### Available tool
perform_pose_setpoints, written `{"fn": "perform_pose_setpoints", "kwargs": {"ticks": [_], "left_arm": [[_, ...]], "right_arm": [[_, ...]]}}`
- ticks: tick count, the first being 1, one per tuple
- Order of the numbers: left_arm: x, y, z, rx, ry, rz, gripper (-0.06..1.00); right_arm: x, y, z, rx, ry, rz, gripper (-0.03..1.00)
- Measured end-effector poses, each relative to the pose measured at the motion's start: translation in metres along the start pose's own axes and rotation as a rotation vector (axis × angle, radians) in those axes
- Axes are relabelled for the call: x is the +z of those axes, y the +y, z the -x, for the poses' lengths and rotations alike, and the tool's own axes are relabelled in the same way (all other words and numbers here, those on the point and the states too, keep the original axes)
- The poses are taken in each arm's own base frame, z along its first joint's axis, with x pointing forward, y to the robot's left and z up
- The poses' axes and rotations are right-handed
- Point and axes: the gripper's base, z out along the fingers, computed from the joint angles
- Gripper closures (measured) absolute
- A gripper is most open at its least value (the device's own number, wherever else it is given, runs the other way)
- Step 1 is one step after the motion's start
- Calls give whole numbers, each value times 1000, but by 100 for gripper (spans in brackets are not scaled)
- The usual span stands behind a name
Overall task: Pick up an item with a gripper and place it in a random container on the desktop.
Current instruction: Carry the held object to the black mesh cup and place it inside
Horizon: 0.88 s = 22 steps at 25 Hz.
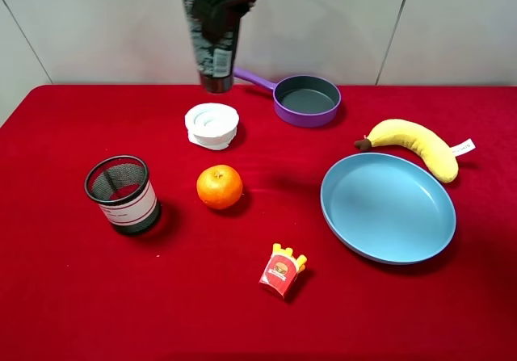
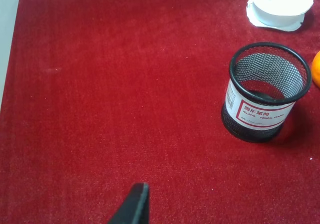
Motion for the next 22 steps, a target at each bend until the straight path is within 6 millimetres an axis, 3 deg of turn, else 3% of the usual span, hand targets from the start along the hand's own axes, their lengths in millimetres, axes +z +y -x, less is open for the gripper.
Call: {"fn": "perform_pose_setpoints", "kwargs": {"ticks": [12, 22], "left_arm": [[0, 0, 0, 1, 0, 2, -5], [0, 0, 0, 2, 0, 3, -5]], "right_arm": [[10, 68, 33, -100, -70, 52, 81], [17, 105, 52, -126, -163, 70, 81]]}}
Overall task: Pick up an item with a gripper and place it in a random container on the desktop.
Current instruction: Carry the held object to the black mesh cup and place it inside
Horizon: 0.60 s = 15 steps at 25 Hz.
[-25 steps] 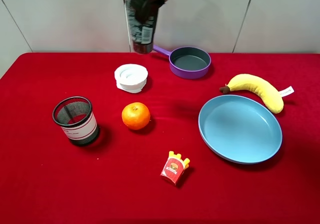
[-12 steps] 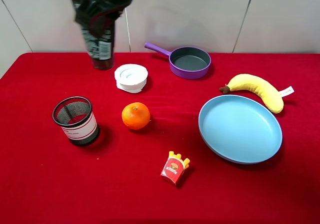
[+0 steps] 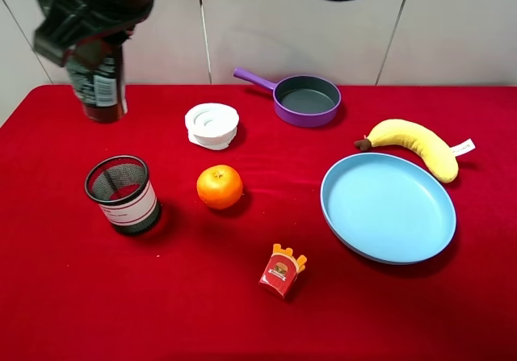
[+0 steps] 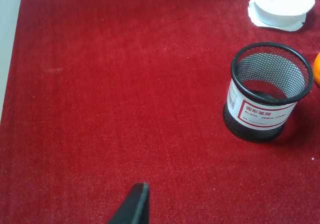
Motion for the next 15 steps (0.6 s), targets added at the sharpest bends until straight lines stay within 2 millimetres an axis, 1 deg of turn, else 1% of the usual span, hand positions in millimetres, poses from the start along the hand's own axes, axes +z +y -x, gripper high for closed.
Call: {"fn": "perform_pose_setpoints", "kwargs": {"ticks": [3, 5, 15], "left_arm": [[0, 0, 0, 0, 0, 1, -5], [0, 0, 0, 0, 0, 1, -5], [0, 0, 0, 1, 0, 2, -5]], "right_arm": [[9, 5, 0, 0, 9, 18, 81], [19, 7, -1, 2, 21, 30, 81], [60, 6, -11, 36, 51, 67, 81]]}}
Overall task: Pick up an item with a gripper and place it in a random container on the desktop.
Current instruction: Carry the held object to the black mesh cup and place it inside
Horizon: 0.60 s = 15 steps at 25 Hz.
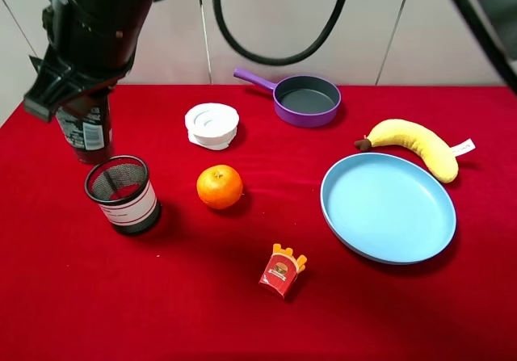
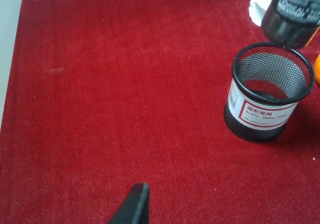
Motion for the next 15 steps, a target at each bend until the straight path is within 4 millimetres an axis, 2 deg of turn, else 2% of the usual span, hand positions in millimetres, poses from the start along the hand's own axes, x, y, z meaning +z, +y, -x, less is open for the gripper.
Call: {"fn": "perform_pose_setpoints", "kwargs": {"ticks": [8, 15], "left_arm": [[0, 0, 0, 0, 0, 0, -5], [0, 0, 0, 0, 0, 0, -5]], "right_arm": [[32, -3, -9, 20, 39, 21, 81], [50, -5, -17, 29, 70, 30, 81]]}}
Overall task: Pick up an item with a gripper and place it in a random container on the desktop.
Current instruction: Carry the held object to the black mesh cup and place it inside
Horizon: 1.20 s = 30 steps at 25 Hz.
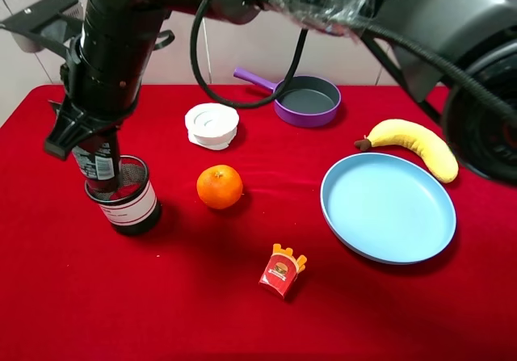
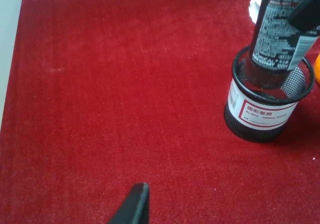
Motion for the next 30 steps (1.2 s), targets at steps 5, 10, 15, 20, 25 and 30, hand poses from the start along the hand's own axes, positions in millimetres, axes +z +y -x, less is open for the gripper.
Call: {"fn": "perform_pose_setpoints", "kwargs": {"ticks": [5, 10, 15, 20, 25, 30], "left_arm": [[0, 0, 0, 0, 0, 0, -5], [0, 0, 0, 0, 0, 0, -5], [0, 0, 0, 0, 0, 0, -5], [0, 0, 0, 0, 0, 0, -5], [0, 0, 0, 0, 0, 0, -5], [0, 0, 0, 0, 0, 0, -5]], "right_arm": [[13, -2, -5, -2, 29, -3, 81], [15, -4, -6, -8, 38, -11, 81], [15, -4, -6, -8, 38, -11, 81], [15, -4, -6, -10, 39, -13, 81], [15, -4, -6, -10, 39, -13, 81], [15, -4, -6, -10, 31, -17, 62]]}}
